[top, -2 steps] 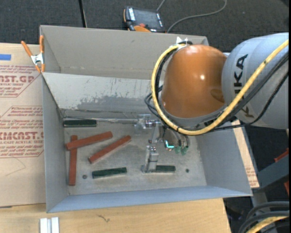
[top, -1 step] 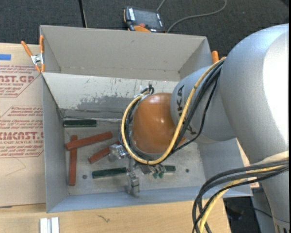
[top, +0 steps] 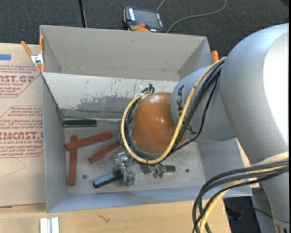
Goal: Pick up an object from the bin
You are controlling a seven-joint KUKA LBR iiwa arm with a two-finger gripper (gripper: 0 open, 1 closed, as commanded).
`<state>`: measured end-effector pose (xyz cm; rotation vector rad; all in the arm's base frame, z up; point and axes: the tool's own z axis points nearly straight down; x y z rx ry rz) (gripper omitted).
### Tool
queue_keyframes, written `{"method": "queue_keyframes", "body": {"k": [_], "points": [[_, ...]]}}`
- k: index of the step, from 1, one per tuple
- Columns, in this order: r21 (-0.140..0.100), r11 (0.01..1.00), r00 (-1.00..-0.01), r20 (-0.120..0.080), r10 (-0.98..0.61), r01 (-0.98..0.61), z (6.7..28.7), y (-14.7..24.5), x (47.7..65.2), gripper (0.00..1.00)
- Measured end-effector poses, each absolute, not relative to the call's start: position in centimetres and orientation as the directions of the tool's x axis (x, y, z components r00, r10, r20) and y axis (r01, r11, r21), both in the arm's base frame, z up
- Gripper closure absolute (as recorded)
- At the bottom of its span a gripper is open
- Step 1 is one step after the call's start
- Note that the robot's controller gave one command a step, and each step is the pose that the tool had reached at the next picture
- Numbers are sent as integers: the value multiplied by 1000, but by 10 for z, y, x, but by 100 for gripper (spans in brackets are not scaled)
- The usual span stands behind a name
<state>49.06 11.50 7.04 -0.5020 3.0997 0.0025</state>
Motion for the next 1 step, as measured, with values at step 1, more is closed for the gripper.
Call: {"method": "queue_keyframes", "body": {"k": [1], "points": [[0,962,-962,-9,-272,-272,209,129,491,100]]}}
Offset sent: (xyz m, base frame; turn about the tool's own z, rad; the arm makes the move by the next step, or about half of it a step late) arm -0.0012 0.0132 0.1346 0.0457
